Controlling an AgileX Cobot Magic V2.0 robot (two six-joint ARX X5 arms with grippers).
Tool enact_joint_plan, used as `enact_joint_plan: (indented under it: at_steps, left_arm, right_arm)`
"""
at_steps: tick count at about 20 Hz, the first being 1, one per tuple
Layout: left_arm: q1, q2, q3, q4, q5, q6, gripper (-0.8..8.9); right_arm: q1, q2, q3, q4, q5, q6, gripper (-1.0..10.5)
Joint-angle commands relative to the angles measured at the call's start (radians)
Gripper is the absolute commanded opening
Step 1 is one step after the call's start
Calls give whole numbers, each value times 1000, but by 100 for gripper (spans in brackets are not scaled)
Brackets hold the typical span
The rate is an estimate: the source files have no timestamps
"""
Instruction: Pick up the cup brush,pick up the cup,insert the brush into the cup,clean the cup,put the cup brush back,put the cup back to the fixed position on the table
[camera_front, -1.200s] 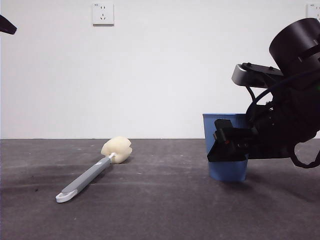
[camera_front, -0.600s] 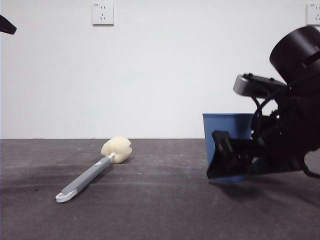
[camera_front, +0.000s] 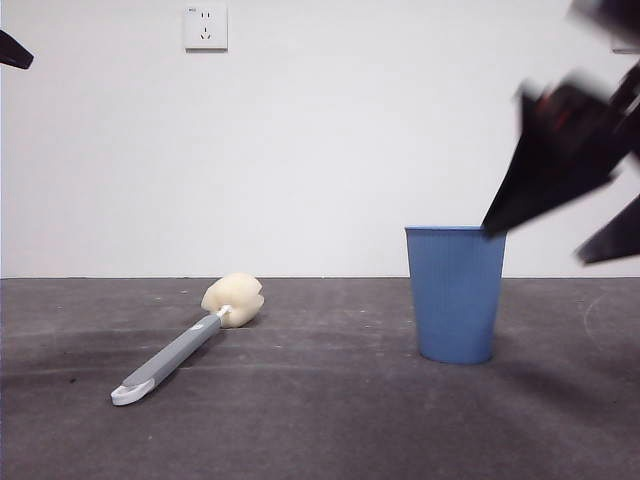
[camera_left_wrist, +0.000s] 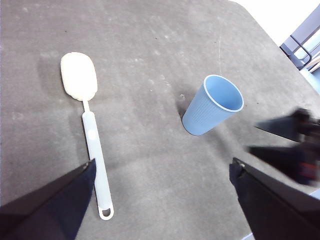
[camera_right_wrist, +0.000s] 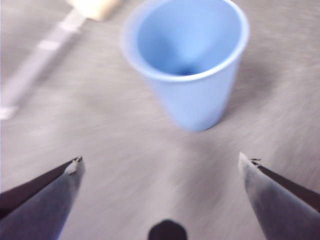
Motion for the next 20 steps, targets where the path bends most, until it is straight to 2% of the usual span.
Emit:
enact_joint_plan:
  at_steps: [1,4,8,13,15,18,20]
  left_arm:
    - [1,-2,-2,-6,7,17,448]
    - [1,-2,-2,-18,35,39,436]
    - [1,-2,-2,-31,102,40,436]
    - [1,-2,2,-90,187,40,423]
    - [1,-2,8,-122,188,40,241]
    - [1,-2,8,-128,189,39,-15]
    - [1,-2,8,-128,189,40,-8]
  right_arm:
    - [2,-170,39,-163,-28,56,535]
    - [2,-280,161,-374,-33,56,535]
    - [3,-248,382,-629,-35,29,534]
    - [8,-135,526,-794,-141,-4,526]
    - [8,-108,527,-796,-184,-8,369]
    - [9,-88,527,-815,-218,-20,-6]
    - [9,-88,527,-830,-217,-32,-12]
